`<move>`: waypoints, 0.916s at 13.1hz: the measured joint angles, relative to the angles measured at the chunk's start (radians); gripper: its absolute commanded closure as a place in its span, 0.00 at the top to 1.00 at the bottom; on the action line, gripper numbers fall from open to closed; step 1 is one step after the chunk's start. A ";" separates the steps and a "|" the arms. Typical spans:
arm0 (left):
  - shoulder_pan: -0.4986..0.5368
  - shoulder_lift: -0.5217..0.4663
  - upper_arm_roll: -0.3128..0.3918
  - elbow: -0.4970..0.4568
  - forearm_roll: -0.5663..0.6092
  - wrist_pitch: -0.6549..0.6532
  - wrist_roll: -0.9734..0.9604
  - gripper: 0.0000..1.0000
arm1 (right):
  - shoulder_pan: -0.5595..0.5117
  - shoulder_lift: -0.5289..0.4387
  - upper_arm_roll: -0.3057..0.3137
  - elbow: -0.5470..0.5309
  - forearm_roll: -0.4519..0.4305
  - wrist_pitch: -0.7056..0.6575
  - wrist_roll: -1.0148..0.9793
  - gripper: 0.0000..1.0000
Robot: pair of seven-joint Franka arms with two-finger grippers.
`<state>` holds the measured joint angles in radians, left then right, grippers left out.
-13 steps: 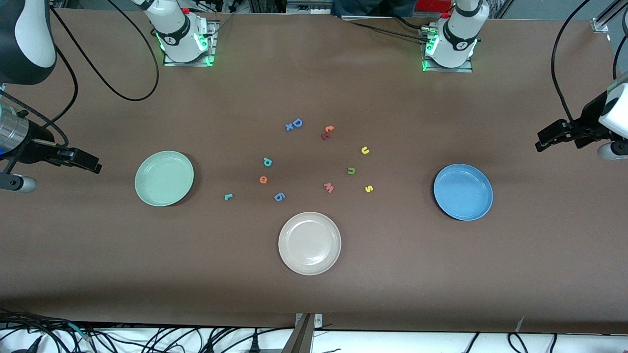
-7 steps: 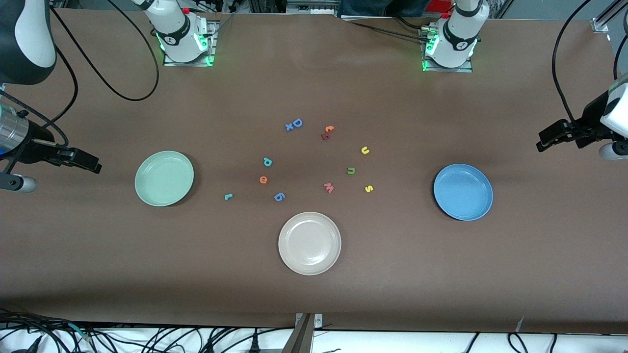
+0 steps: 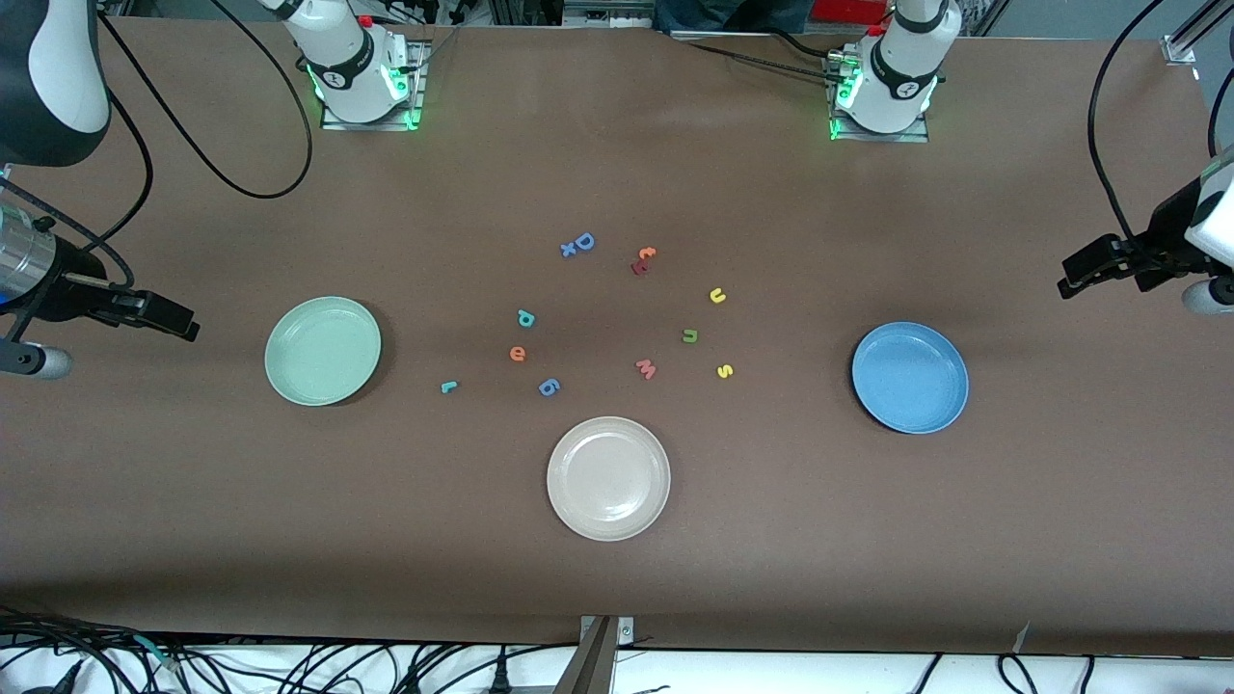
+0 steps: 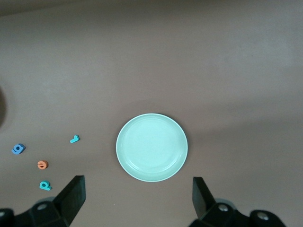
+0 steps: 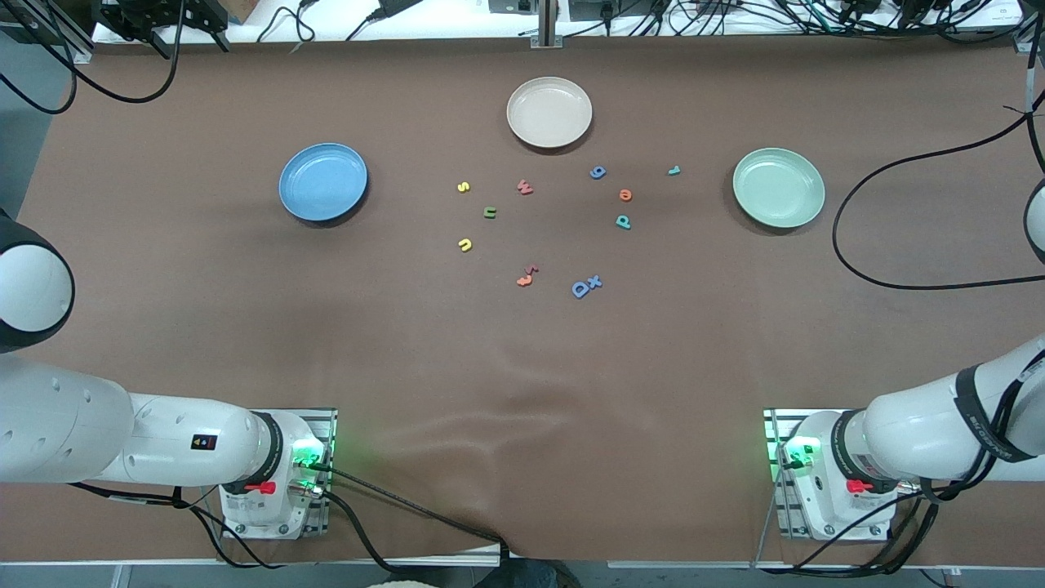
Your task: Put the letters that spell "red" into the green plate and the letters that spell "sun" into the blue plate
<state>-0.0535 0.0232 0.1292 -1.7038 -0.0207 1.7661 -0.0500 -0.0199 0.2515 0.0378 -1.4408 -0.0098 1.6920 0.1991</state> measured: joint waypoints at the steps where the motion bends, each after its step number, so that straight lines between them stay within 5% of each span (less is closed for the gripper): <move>1: 0.010 0.000 0.002 0.001 0.000 0.000 0.010 0.99 | 0.000 0.000 0.000 0.000 0.000 0.000 0.000 1.00; 12: 0.023 0.004 0.001 0.001 0.000 -0.016 0.057 1.00 | 0.000 0.000 0.000 0.000 0.000 0.000 0.000 1.00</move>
<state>-0.0301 0.0274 0.1299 -1.7032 -0.0207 1.7499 0.0069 -0.0201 0.2515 0.0377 -1.4408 -0.0097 1.6920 0.1991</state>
